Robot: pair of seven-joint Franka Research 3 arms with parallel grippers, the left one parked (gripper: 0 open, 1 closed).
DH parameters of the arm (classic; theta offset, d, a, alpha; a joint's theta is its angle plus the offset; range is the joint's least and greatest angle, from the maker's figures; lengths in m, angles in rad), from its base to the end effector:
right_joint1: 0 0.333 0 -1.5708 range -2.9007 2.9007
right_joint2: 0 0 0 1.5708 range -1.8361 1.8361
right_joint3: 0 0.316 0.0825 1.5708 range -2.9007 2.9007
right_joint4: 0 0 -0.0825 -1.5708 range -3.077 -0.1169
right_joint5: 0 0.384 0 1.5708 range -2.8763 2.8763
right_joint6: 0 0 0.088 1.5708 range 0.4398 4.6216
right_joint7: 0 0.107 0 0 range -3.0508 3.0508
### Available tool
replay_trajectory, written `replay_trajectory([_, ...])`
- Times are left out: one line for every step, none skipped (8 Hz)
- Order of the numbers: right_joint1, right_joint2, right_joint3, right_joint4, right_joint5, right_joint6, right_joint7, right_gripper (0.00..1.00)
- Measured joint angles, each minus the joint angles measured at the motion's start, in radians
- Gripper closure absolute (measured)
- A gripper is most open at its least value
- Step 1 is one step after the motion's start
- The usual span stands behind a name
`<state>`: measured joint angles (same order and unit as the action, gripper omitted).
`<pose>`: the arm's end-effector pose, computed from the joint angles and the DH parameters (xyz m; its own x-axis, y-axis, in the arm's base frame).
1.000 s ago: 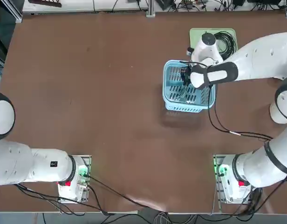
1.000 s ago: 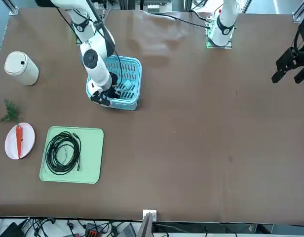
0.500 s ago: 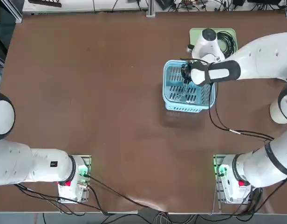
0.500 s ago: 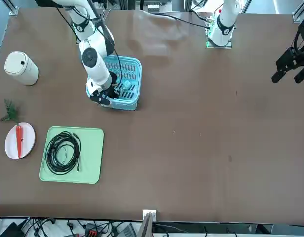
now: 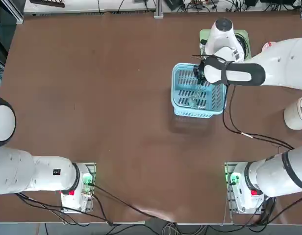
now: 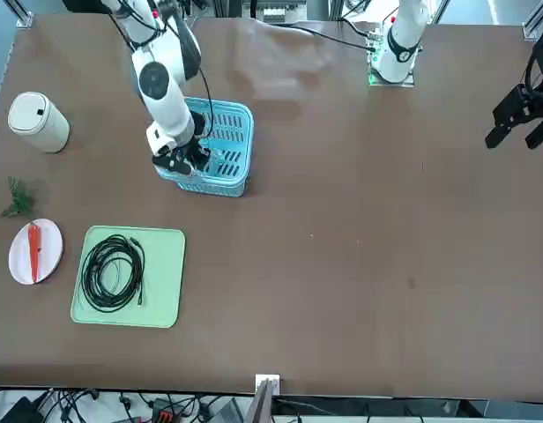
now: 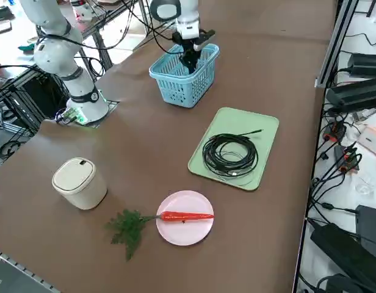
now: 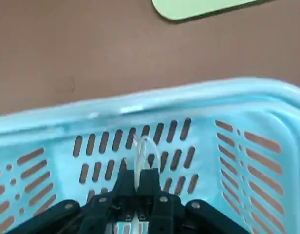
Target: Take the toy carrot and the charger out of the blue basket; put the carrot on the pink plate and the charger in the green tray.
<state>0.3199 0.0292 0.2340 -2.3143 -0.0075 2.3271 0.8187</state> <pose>0.4342 0.2684 0.3294 0.9664 -0.2568 -0.0117 -0.2567 -0.9664 0.0104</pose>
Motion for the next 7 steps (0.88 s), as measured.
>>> replay_trajectory([0.018, -0.045, 0.005, 0.000, 0.000, -0.057, 0.011, 0.97])
replay_trajectory([0.029, -0.085, 0.009, 0.000, 0.000, -0.109, 0.017, 0.97])
replay_trajectory([0.033, -0.123, 0.010, 0.004, 0.000, -0.163, 0.019, 0.97])
replay_trajectory([0.034, -0.156, 0.010, 0.021, 0.000, -0.231, 0.020, 0.97])
replay_trajectory([0.034, -0.181, 0.010, 0.065, -0.001, -0.326, 0.020, 0.97])
replay_trajectory([0.034, -0.196, 0.010, 0.134, -0.002, -0.429, 0.020, 0.97])
replay_trajectory([0.033, -0.202, 0.009, 0.213, -0.003, -0.513, 0.020, 0.97])
